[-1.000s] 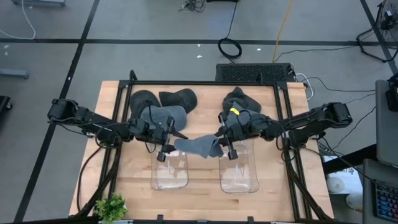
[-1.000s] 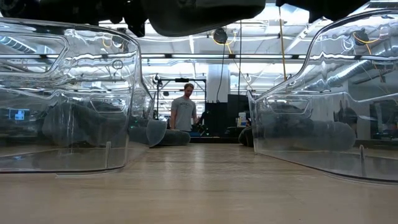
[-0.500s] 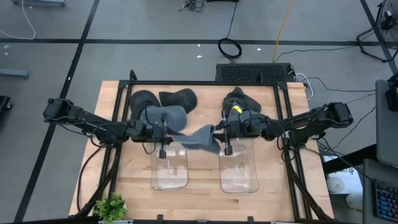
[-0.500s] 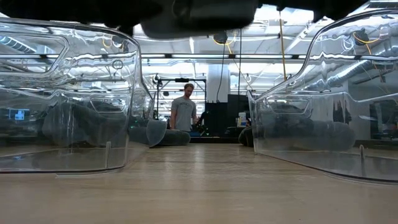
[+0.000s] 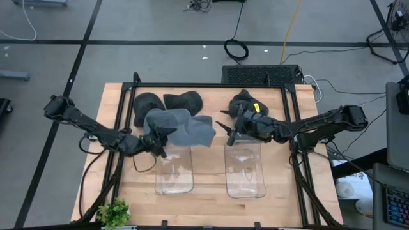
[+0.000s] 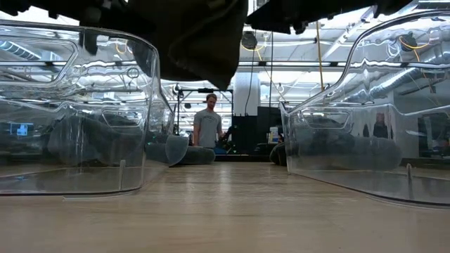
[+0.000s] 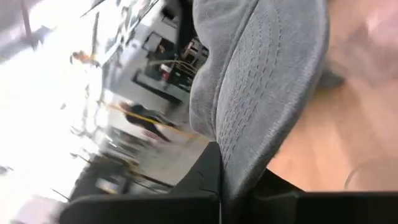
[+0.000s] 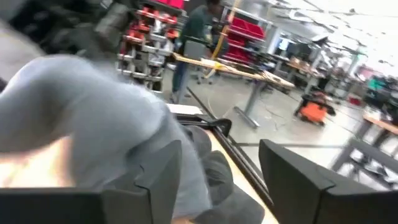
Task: Pick & Place hat
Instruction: Put the top gray cap into the left transparent bin
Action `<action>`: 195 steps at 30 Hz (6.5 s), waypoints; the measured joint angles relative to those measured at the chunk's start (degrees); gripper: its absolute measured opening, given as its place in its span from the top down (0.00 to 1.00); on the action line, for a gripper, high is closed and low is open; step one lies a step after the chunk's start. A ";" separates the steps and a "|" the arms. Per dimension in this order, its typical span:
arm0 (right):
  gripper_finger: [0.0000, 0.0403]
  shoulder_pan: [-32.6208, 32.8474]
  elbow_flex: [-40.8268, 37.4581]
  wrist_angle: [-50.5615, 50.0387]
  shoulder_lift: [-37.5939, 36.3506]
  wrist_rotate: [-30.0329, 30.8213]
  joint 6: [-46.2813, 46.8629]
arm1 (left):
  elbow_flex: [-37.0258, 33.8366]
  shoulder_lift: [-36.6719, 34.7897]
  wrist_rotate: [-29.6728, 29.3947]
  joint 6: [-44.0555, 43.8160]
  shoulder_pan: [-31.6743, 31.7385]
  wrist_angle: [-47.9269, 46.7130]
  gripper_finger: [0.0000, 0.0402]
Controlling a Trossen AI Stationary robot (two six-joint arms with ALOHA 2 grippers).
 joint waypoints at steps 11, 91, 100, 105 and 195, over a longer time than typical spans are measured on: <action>0.46 -15.94 5.68 -21.46 -2.26 -28.86 33.02 | 7.34 7.96 -19.92 24.84 -3.65 0.87 0.98; 0.53 -18.01 4.46 37.22 18.29 -52.49 76.41 | 16.35 -1.07 -6.12 50.39 -4.61 7.33 0.98; 0.53 -15.01 4.46 40.72 18.23 -49.16 75.05 | 16.63 -1.24 -5.07 51.35 -3.55 7.76 0.98; 0.53 -14.69 4.46 44.76 18.23 -49.09 75.93 | 16.63 -0.90 -4.95 49.83 -2.49 7.56 0.98; 1.00 -5.93 16.04 6.27 6.97 -99.20 36.86 | 16.63 3.91 39.10 -78.40 5.99 -19.10 0.13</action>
